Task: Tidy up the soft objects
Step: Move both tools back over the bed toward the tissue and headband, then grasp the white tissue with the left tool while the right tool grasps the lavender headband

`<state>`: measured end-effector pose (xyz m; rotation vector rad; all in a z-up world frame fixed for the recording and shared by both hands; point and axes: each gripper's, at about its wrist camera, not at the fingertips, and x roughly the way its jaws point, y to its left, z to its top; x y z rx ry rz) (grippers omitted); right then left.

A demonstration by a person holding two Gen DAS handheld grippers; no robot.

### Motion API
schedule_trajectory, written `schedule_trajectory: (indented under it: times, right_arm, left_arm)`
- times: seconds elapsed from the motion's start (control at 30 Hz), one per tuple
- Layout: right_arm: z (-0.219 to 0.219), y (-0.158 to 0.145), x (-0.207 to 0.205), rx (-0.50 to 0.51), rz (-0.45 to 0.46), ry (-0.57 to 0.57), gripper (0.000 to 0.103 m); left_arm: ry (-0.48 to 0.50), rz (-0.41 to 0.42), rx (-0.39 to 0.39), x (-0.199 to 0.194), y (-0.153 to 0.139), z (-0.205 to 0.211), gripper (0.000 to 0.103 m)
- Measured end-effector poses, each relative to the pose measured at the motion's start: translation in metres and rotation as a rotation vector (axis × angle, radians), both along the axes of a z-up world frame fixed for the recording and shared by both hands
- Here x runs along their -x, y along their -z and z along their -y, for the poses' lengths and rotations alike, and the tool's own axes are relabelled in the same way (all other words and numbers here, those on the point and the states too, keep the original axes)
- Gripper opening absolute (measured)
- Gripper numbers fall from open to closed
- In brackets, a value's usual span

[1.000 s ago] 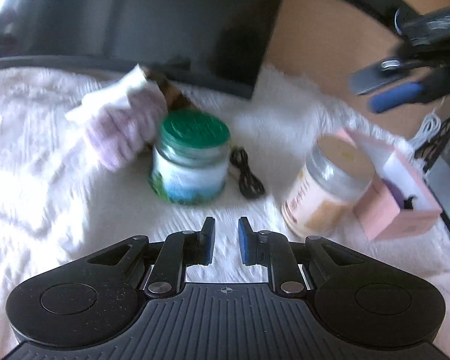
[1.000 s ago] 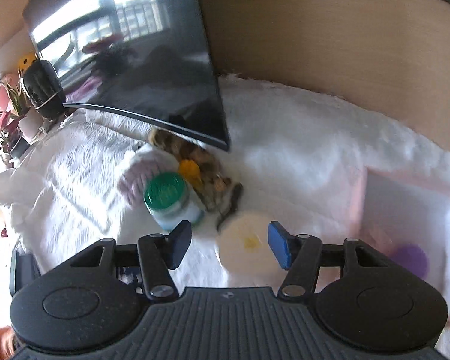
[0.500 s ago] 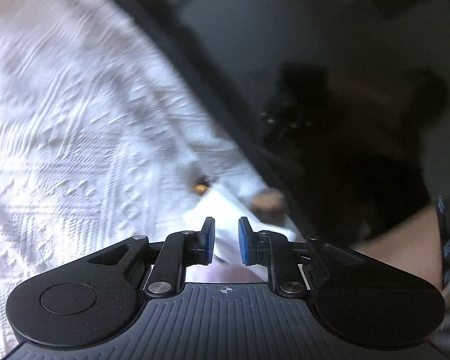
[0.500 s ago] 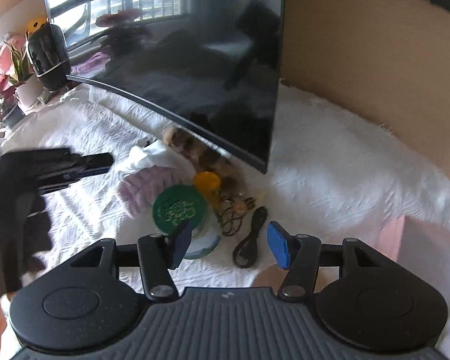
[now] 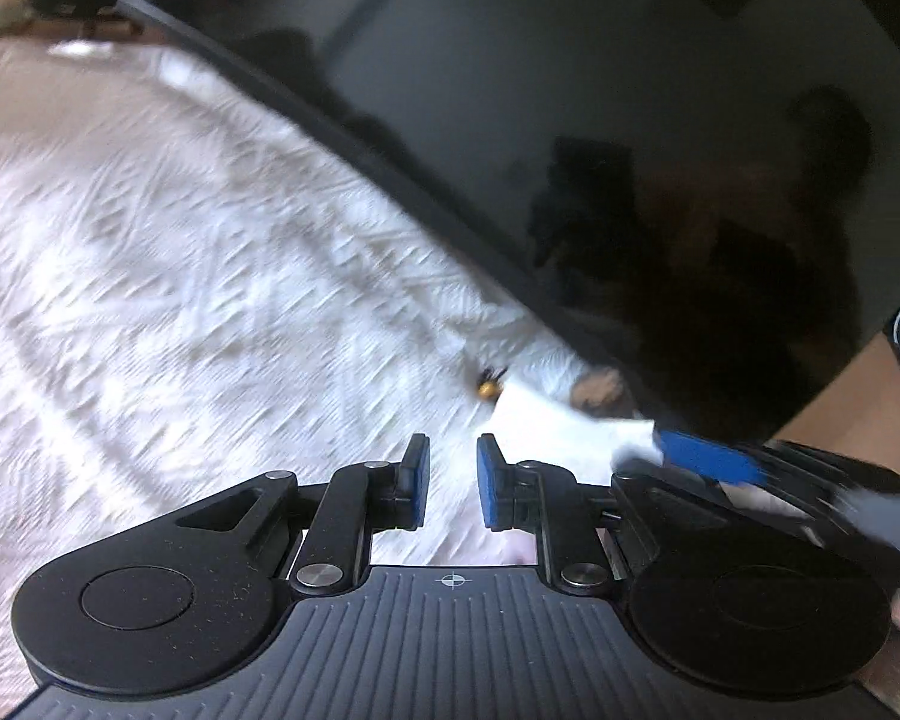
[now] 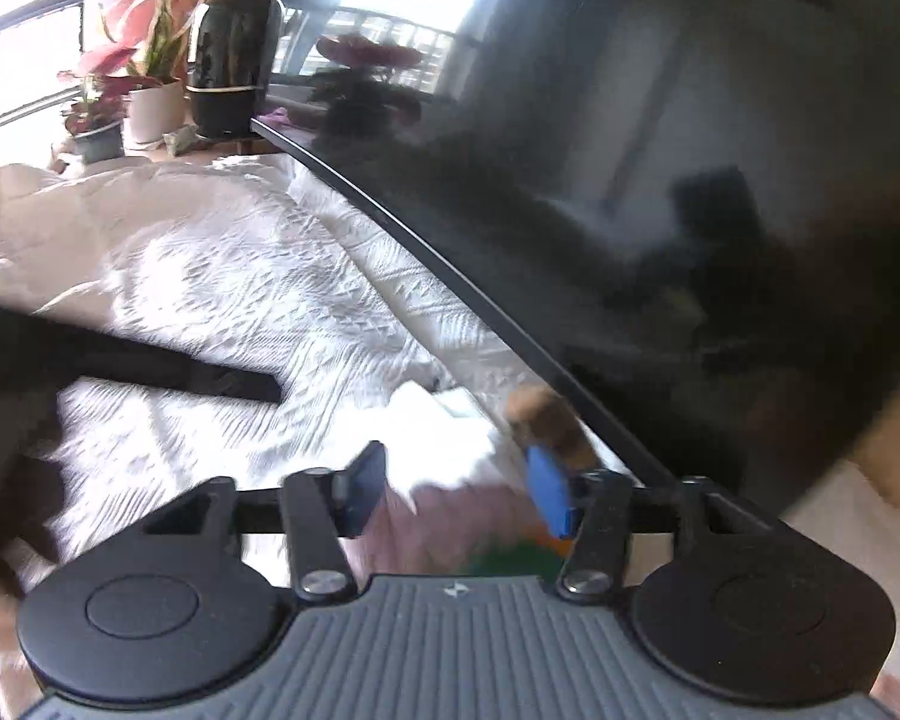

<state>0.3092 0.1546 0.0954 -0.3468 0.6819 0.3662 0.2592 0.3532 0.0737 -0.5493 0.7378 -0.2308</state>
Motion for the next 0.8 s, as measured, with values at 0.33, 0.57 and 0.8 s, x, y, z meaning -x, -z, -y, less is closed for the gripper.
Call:
schedule_trajectory:
  times: [0.33, 0.57, 0.8]
  right_arm:
    - [-0.054, 0.024, 0.046, -0.068, 0.010, -0.277, 0.001]
    - [-0.049, 0.057, 0.059, -0.054, -0.059, -0.252, 0.002]
    - [-0.019, 0.049, 0.082, -0.068, -0.071, -0.222, 0.026]
  left_arm:
    - [0.002, -0.127, 0.251, 0.015, 0.036, -0.040, 0.018]
    - [-0.015, -0.186, 0.232, -0.018, 0.047, -0.013, 0.017]
    - [0.000, -0.118, 0.087, -0.046, 0.027, 0.020, 0.017]
